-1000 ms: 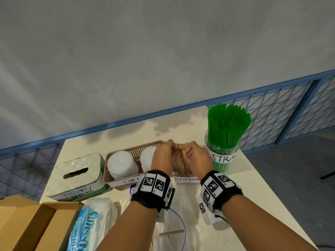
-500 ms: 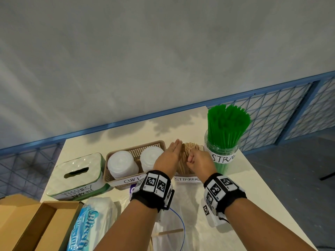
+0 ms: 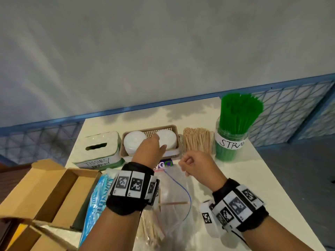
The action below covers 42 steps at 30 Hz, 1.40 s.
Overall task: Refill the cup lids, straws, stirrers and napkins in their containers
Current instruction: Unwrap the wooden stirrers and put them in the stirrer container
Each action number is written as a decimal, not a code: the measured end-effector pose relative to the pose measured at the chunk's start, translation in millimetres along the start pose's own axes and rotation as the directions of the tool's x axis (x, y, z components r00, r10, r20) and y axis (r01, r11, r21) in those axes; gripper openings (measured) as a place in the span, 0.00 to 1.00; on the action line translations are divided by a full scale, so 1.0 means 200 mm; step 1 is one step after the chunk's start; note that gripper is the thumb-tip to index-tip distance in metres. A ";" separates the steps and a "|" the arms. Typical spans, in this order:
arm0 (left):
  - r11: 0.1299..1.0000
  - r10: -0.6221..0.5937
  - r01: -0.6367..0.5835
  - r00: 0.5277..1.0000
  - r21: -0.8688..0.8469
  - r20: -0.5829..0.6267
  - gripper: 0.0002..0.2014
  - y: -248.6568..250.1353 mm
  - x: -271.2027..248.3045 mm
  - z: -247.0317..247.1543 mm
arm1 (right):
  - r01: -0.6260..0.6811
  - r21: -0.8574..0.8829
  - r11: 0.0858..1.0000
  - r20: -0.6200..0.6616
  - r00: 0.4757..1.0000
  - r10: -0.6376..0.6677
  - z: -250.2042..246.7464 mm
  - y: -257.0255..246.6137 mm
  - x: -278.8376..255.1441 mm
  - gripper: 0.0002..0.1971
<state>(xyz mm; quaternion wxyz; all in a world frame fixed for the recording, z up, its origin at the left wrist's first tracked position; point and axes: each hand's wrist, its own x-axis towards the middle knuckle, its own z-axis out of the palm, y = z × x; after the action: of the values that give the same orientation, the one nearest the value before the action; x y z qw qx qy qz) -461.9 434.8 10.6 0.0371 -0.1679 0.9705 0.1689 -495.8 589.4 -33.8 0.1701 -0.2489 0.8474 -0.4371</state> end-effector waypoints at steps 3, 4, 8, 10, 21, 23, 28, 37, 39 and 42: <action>0.981 -0.192 0.191 0.972 0.025 0.135 0.26 -0.10 -0.16 0.06 | 0.057 -0.161 0.985 0.170 0.985 -0.029 0.18 -0.03 -0.09 0.07; 0.971 -0.241 0.236 0.953 0.047 0.185 0.31 -0.13 -0.20 0.10 | 0.065 -0.236 0.970 0.226 0.974 -0.011 0.25 -0.03 -0.11 0.09; 0.927 -0.370 0.334 0.893 0.172 0.255 0.45 -0.24 -0.32 0.28 | 0.076 -0.413 0.907 0.377 0.921 0.094 0.48 0.01 -0.12 0.18; 0.915 -0.381 0.320 0.885 0.245 0.266 0.44 -0.28 -0.36 0.35 | 0.085 -0.473 0.877 0.389 0.913 0.122 0.56 0.01 -0.13 0.20; 0.893 -0.449 0.416 0.845 0.170 0.291 0.17 -0.43 -0.39 0.51 | -0.232 -0.414 0.880 0.252 0.900 0.356 0.67 0.05 -0.11 0.20; 0.886 -0.464 0.434 0.833 0.165 0.300 0.17 -0.44 -0.38 0.51 | -0.299 -0.348 0.889 0.224 0.894 0.389 0.66 0.05 -0.12 0.18; 0.873 -0.470 0.486 0.807 0.051 0.358 0.18 -0.44 -0.37 0.51 | -0.342 -0.344 0.875 0.233 0.871 0.432 0.74 0.07 -0.14 0.26; 0.785 -0.441 0.562 0.802 -0.261 0.402 0.16 -0.43 -0.38 0.46 | -0.376 -0.074 0.924 0.222 0.897 0.383 0.84 0.14 -0.12 0.25; 0.790 -0.410 0.538 0.821 -0.295 0.397 0.15 -0.41 -0.38 0.44 | -0.397 0.020 0.917 0.237 0.893 0.382 0.81 0.15 -0.11 0.22; 0.783 -0.379 0.516 0.839 -0.348 0.390 0.15 -0.40 -0.41 0.42 | -0.450 0.120 0.885 0.290 0.869 0.402 0.74 0.16 -0.11 0.11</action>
<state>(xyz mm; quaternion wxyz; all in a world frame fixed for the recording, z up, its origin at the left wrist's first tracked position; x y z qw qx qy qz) -356.6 417.9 -82.7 0.1840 -0.3723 0.8205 0.3929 -411.3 519.3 -141.3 0.3931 -0.0927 0.8080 -0.4290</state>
